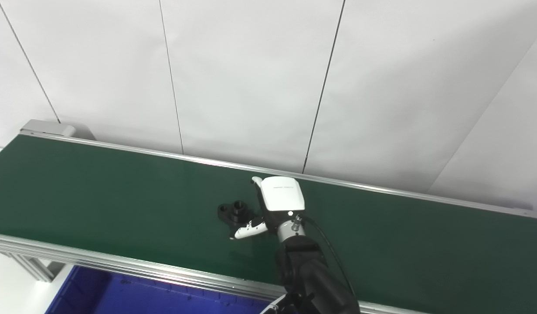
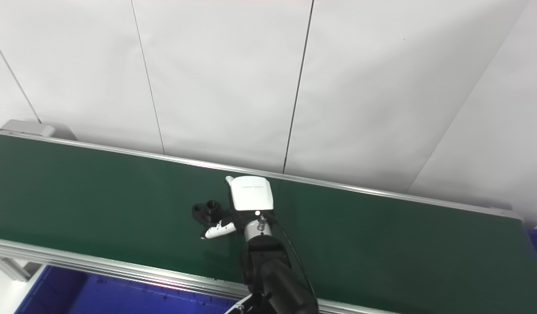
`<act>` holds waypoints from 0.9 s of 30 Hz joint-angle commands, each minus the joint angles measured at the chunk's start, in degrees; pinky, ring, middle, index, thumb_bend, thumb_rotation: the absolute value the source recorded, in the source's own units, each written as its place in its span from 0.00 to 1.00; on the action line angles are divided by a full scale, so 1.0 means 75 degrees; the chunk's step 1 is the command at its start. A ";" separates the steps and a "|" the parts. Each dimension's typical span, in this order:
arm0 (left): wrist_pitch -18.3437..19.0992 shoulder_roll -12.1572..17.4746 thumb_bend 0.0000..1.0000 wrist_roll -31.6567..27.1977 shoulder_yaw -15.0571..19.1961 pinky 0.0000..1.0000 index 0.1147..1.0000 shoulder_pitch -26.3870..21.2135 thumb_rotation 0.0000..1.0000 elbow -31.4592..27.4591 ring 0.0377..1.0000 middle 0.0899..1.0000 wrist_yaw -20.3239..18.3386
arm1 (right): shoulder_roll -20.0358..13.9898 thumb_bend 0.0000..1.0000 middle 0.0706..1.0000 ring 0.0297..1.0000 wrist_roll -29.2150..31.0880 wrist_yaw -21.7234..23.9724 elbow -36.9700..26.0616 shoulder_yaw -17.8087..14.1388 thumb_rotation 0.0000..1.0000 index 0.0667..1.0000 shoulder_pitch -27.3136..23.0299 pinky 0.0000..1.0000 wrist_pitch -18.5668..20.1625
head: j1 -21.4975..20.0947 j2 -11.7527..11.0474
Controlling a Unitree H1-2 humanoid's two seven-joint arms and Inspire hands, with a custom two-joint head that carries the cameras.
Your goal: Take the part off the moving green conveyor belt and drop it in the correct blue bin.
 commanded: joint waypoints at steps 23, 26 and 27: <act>-0.0239 -0.0378 0.91 0.0306 -0.0340 0.81 0.91 0.0373 0.58 -0.0735 0.90 0.94 0.0175 | 0.0062 0.69 0.20 0.14 0.0475 -0.0306 0.0887 0.0268 0.35 0.46 -0.0452 0.10 0.0018 | 0.0274 0.0173; -0.0253 -0.0369 0.90 0.0289 -0.0355 0.81 0.92 0.0378 0.58 -0.0751 0.90 0.94 0.0165 | 0.0041 0.52 0.16 0.11 0.0529 -0.0305 0.0900 0.0340 0.13 0.44 -0.0443 0.06 0.0107 | 0.0287 0.0193; -0.0259 -0.0367 0.90 0.0295 -0.0358 0.81 0.92 0.0376 0.58 -0.0755 0.90 0.94 0.0163 | 0.0034 0.52 0.16 0.11 0.0541 -0.0259 0.0895 0.0364 0.12 0.44 -0.0443 0.06 0.0161 | 0.0287 0.0193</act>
